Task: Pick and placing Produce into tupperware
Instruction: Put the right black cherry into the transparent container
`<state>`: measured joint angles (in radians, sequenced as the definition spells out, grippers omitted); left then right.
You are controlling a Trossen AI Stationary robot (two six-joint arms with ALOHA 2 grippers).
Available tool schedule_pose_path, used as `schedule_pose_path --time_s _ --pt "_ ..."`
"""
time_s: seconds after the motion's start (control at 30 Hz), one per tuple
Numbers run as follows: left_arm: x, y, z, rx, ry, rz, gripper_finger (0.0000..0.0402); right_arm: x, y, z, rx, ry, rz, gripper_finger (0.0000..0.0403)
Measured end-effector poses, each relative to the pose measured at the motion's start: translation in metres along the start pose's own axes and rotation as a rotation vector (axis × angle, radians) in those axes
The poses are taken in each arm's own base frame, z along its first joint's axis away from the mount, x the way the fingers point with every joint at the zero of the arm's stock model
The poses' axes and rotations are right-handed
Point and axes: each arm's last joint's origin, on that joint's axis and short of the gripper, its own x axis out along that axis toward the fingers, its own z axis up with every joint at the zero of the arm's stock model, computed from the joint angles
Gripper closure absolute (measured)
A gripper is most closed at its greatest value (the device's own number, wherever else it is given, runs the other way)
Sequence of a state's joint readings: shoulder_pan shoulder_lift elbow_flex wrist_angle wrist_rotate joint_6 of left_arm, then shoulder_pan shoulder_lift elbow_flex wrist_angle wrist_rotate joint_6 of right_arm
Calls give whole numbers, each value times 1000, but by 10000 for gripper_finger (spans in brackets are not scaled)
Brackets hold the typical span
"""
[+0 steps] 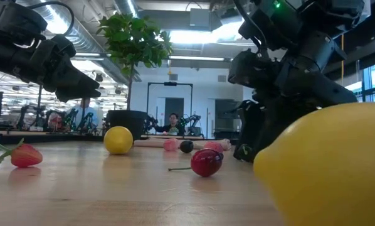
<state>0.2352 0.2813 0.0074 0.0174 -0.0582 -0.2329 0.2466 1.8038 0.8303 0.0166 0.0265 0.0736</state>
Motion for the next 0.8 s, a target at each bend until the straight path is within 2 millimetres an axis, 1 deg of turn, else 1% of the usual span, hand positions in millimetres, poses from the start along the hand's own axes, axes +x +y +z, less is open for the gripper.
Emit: schedule_pose_path --time_s 0.2,0.33,0.43,0.53,0.6,0.63,0.73,0.8 --pt "0 0 0 0 0 0 170 0 0 0 7 0 -3 243" --pt "0 0 0 0 0 0 170 0 -1 0 72 1 -7 283" --pt "0 0 0 0 0 0 170 -1 -1 0 165 -1 -7 286" --pt "0 0 0 0 0 0 170 -8 -2 3 282 13 -2 286" --pt "0 0 0 0 0 0 170 -17 -4 7 351 32 -9 286" --pt "0 0 0 0 0 0 170 -25 -5 14 380 16 -15 286" --pt "0 0 0 0 0 0 170 -58 -13 33 482 -53 -52 284" --pt "0 0 0 0 0 0 170 -81 -21 39 580 -92 -94 284"
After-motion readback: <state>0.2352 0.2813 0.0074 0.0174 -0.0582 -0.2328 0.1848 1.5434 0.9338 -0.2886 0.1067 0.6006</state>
